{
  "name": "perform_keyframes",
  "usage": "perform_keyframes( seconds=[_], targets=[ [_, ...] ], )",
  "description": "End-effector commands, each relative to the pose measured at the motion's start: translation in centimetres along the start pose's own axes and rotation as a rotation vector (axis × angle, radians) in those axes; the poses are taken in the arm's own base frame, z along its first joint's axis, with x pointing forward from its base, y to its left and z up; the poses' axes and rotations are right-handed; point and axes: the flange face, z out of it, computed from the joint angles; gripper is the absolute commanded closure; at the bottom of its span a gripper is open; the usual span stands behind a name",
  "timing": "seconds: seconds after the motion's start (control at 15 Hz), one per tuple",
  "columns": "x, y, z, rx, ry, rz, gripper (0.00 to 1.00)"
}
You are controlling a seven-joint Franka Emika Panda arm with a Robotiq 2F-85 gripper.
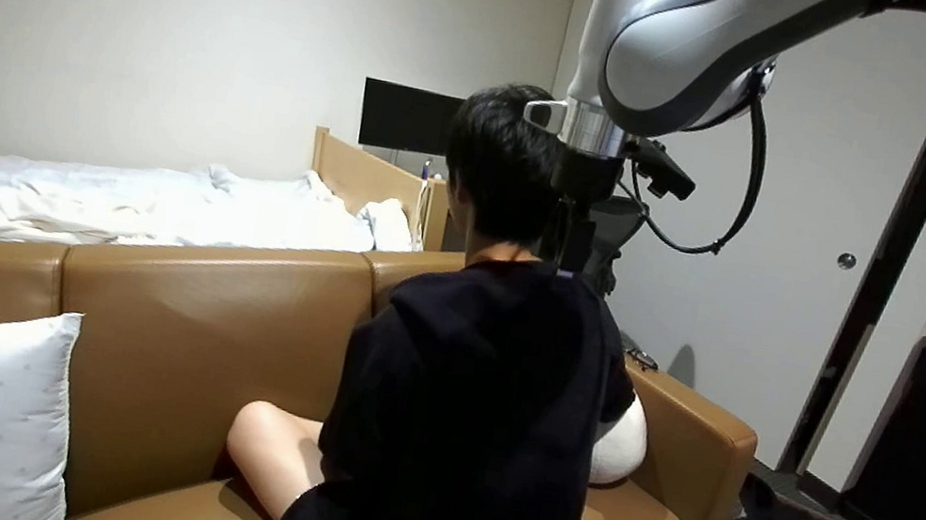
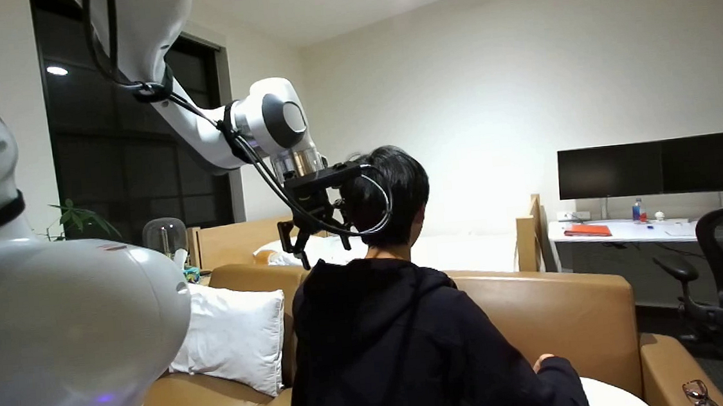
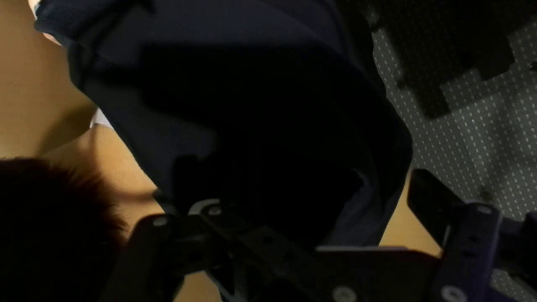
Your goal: Put the hood over the person's head
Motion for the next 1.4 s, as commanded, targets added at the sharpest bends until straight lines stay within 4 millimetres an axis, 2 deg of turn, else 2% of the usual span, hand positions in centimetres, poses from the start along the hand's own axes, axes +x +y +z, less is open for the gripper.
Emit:
perform_keyframes(
  seconds=[0.0,0.27,0.6,0.87,1.33],
  targets=[
    [1.2,0.1,2.8,0.044,0.027,-0.066,0.00],
    [2.4,-0.4,5.4,0.102,0.031,-0.088,0.00],
    [2.6,-0.4,6.2,0.092,-0.013,-0.075,0.00],
    [2.6,-0.5,5.4,0.069,-0.024,-0.064,0.00],
    [1.9,-1.0,2.3,0.047,-0.003,-0.040,0.00]
  ],
)
